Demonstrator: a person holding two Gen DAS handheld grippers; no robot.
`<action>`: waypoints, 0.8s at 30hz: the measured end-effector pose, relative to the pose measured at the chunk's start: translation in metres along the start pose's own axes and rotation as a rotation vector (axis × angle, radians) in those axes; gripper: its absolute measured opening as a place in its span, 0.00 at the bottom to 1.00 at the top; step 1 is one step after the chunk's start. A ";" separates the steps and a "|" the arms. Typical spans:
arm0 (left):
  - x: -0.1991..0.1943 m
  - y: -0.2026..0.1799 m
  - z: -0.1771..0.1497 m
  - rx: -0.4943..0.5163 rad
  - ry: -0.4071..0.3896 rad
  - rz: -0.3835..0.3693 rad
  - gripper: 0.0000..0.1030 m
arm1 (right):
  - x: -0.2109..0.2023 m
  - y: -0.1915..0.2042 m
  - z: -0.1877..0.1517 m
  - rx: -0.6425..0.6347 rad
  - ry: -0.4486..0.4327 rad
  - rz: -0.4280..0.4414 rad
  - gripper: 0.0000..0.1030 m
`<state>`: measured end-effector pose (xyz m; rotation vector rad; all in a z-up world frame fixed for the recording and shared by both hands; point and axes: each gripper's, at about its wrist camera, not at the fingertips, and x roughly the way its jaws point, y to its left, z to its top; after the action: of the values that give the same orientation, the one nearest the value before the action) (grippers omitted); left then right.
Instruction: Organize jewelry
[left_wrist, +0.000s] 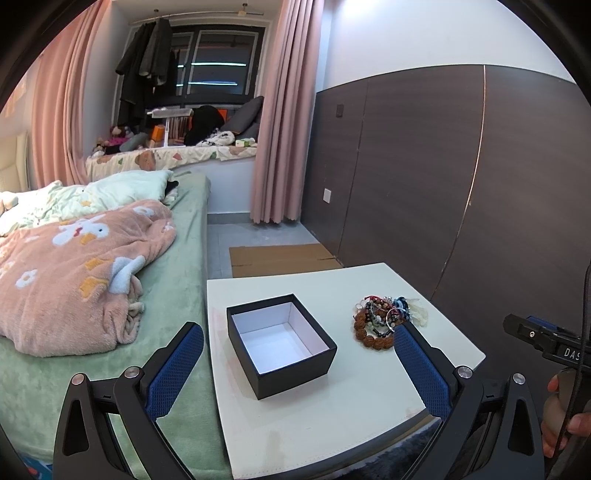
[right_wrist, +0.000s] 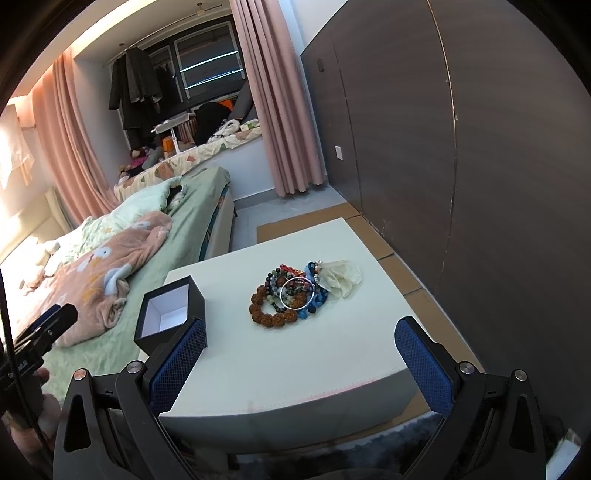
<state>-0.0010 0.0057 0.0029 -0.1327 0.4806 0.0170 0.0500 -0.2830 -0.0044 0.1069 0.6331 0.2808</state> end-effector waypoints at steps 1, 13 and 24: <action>-0.001 0.000 0.000 -0.001 0.000 0.000 1.00 | 0.000 0.000 0.000 0.000 0.000 0.000 1.00; -0.006 0.001 0.003 -0.004 0.000 0.006 1.00 | -0.002 -0.001 0.002 0.009 0.002 0.006 1.00; -0.010 0.001 0.024 -0.012 0.009 -0.024 1.00 | -0.011 -0.009 0.028 0.013 0.002 0.031 1.00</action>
<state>0.0008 0.0098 0.0288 -0.1500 0.4878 -0.0047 0.0603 -0.2949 0.0232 0.1294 0.6357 0.3064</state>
